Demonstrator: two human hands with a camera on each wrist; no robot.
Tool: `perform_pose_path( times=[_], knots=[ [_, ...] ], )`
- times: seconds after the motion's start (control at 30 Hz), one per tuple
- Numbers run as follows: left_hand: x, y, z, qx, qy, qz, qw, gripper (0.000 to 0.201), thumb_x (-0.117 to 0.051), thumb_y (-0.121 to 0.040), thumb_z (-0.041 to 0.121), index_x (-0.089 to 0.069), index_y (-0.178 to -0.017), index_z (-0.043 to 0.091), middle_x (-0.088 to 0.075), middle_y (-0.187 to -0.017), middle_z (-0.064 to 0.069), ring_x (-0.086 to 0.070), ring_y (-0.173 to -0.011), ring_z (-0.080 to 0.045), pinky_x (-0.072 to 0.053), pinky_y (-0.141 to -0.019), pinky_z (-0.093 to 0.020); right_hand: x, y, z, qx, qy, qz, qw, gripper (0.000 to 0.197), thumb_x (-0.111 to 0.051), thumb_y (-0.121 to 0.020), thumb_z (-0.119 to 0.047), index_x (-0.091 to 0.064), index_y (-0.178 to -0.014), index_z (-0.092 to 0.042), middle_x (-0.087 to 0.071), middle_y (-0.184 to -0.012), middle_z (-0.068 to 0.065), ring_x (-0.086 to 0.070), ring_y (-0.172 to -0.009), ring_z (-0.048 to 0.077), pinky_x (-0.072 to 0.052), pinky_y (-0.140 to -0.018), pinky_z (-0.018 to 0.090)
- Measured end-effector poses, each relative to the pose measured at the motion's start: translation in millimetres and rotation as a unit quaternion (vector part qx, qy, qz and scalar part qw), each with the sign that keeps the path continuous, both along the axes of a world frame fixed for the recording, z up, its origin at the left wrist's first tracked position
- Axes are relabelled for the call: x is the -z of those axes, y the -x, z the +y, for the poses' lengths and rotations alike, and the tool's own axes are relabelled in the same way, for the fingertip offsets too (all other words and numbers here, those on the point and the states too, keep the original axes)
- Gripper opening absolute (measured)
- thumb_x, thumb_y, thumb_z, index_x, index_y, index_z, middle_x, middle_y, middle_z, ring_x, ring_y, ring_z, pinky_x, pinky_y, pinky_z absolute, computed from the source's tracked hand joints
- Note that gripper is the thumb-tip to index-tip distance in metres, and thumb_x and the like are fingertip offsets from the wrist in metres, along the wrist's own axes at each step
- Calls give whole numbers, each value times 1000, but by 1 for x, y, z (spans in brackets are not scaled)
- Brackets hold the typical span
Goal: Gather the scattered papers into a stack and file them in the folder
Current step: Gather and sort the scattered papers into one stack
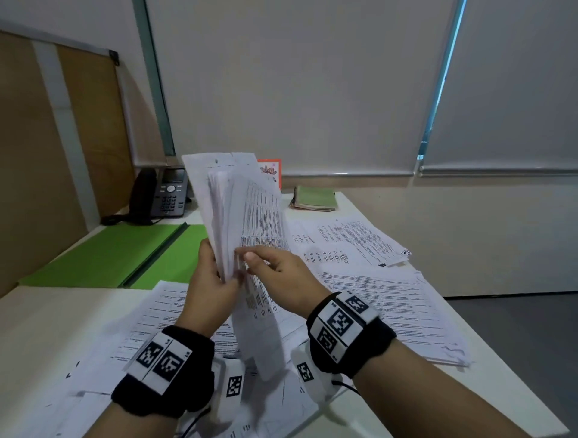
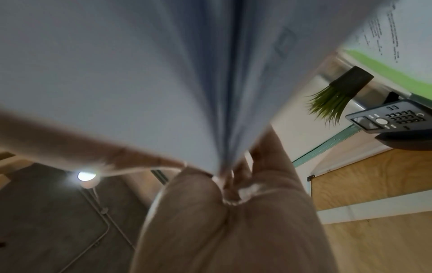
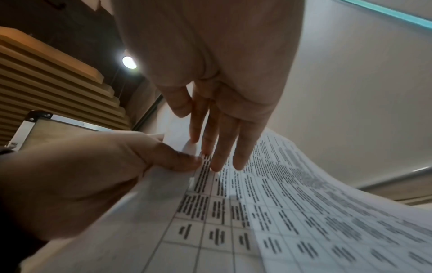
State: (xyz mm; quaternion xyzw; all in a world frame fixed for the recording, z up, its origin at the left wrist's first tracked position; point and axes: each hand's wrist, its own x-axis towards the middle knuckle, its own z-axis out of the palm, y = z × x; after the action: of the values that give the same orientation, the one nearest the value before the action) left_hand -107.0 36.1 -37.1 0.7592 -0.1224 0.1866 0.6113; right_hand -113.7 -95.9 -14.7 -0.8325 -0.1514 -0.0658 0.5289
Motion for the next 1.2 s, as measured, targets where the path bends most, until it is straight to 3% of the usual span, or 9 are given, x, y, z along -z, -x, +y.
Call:
perform_pose_path(
  times=[0.1, 0.2, 0.33, 0.43, 0.6, 0.73, 0.87, 1.07, 1.2],
  knots=[
    [0, -4, -2, -41, 50, 9, 998, 55, -54, -80, -9, -43, -107, 38, -61, -94, 14, -62, -89, -17, -51, -73, -30, -1, 5, -1, -25, 38, 5, 999, 28, -54, -94, -28, -63, -120, -22, -62, -125, -6, -58, -109, 9, -50, -87, 24],
    [-2, -4, 1, -36, 85, 5, 996, 52, -58, -81, -8, -51, -98, 41, -65, -94, 13, -64, -89, -15, -50, -76, -32, -6, 3, -11, 43, 88, -38, 994, 35, -56, -92, -32, -54, -125, -25, -53, -130, -7, -51, -117, 12, -46, -100, 38],
    [-11, -3, 10, 4, 141, 15, 990, 44, -57, -85, -6, -50, -110, 29, -65, -99, 4, -64, -89, -14, -53, -81, -31, -10, -14, -46, 201, 20, -6, 979, 84, -67, -80, -44, -19, -146, -23, -24, -150, 2, -27, -139, 23, -24, -115, 44],
    [-19, 2, 13, 29, 142, 20, 989, 47, -56, -86, -5, -46, -125, 19, -66, -104, 4, -66, -90, -6, -55, -79, -19, -13, -21, -69, 202, -94, 34, 974, 115, -77, -57, -59, -12, -147, -29, -34, -149, 2, -36, -135, 24, -30, -112, 47],
    [-29, -1, 11, 19, 146, -4, 989, 47, -56, -86, -6, -47, -129, 10, -65, -109, -2, -63, -101, -23, -48, -96, -44, -20, -19, -80, 180, -230, -38, 956, 51, -76, -77, -21, -48, -120, -15, -66, -110, -2, -66, -100, 16, -52, -95, 43],
    [-37, 0, 7, 25, 174, -22, 984, 43, -55, -84, -10, -55, -108, 25, -68, -94, 9, -63, -91, -14, -49, -91, -40, -23, -11, -75, 168, -263, -100, 945, 46, -71, -81, -22, -49, -121, -17, -66, -110, -5, -66, -96, 6, -56, -83, 26],
    [-43, -6, 17, 74, 197, -26, 977, 49, -51, -77, -17, -58, -104, 24, -74, -86, 11, -69, -82, -9, -57, -70, -27, -28, -6, -80, 124, -246, -97, 956, 68, -79, -65, -37, -41, -120, -29, -64, -114, -8, -65, -100, 9, -56, -82, 30],
    [-31, -13, 12, 8, 117, 20, 993, 36, -64, -84, 9, -52, -115, 23, -65, -103, 2, -63, -97, -19, -51, -91, -43, -19, -4, -79, 145, -193, -9, 970, 39, -75, -78, -23, -60, -114, -18, -71, -99, -8, -68, -91, 9, -55, -89, 40],
    [-26, -11, 2, -20, 112, -2, 993, 34, -65, -85, 14, -51, -114, 26, -64, -103, 4, -63, -95, -18, -52, -88, -38, -12, 5, -63, 163, -223, -82, 958, 33, -67, -85, -22, -56, -116, -22, -65, -90, -14, -62, -77, -4, -54, -68, 10]
  ],
)
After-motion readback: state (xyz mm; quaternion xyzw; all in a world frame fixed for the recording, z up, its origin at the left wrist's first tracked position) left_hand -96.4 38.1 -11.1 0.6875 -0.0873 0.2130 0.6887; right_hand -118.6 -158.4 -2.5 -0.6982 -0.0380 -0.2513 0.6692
